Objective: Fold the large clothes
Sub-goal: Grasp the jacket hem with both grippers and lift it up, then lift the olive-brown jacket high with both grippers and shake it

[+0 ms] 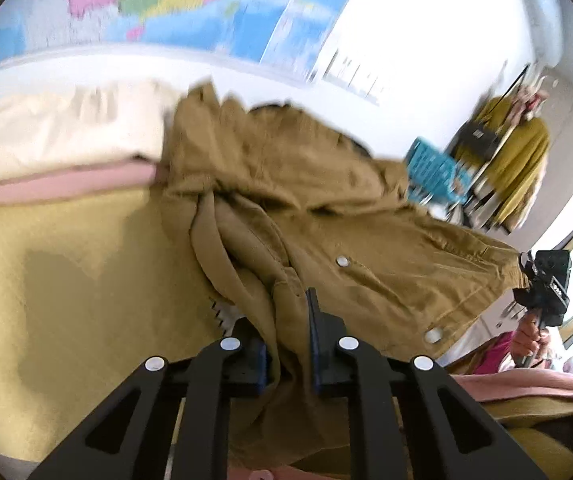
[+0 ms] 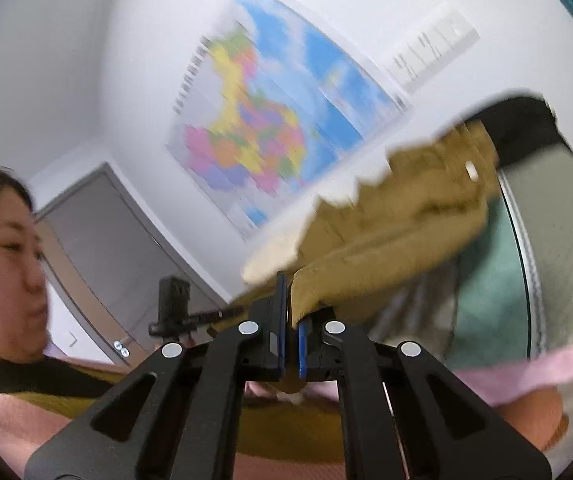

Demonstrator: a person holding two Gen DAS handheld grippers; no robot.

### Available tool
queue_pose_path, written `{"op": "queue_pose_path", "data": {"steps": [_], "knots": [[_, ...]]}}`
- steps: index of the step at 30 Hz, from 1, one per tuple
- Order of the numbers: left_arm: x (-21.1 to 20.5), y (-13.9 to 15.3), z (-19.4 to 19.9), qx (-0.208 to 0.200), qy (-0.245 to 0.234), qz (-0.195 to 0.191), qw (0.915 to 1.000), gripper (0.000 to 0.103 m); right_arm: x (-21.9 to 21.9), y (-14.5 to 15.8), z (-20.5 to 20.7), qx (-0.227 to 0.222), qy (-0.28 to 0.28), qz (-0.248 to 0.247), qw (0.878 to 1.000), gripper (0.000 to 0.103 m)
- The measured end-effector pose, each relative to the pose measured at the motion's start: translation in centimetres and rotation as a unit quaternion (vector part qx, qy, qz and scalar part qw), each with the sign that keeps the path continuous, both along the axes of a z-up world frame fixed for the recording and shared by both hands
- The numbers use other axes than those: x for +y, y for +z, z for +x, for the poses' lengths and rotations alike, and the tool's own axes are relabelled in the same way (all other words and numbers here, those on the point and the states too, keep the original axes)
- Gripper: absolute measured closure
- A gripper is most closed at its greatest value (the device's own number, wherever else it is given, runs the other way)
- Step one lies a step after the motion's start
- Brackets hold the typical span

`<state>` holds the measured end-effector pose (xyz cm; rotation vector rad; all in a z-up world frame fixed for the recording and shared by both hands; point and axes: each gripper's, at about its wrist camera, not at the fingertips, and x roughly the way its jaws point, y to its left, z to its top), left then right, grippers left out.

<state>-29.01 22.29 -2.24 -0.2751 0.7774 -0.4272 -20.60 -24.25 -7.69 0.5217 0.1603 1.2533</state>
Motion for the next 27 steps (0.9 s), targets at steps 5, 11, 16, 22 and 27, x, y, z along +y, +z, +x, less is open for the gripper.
{"op": "queue_pose_path", "data": {"steps": [5,11,16,22,27], "knots": [[2.1,0.5,-1.8,-0.013,0.001,-0.042,0.9990,0.088,-1.8,1.2,-1.6,-0.038,0.007,0.033,0.999,0.099],[2.0,-3.4,-0.3,0.043,-0.005,-0.015,0.9990,0.079,-1.0,0.8,-0.1,-0.012,0.002,0.020,1.000,0.099],[1.6,-6.8,0.0,0.094,-0.043,0.008,0.9946,0.048,-1.3,0.3,0.5,-0.007,0.005,0.025,1.000,0.099],[0.7,-9.4,-1.1,0.127,-0.076,0.033,0.9885,0.055,-1.1,-0.3,1.3,0.010,0.008,0.022,1.000,0.099],[1.8,-7.0,-0.9,0.109,-0.027,0.026,0.9934,0.095,-0.8,0.2,1.3,0.011,0.004,0.018,1.000,0.099]]}}
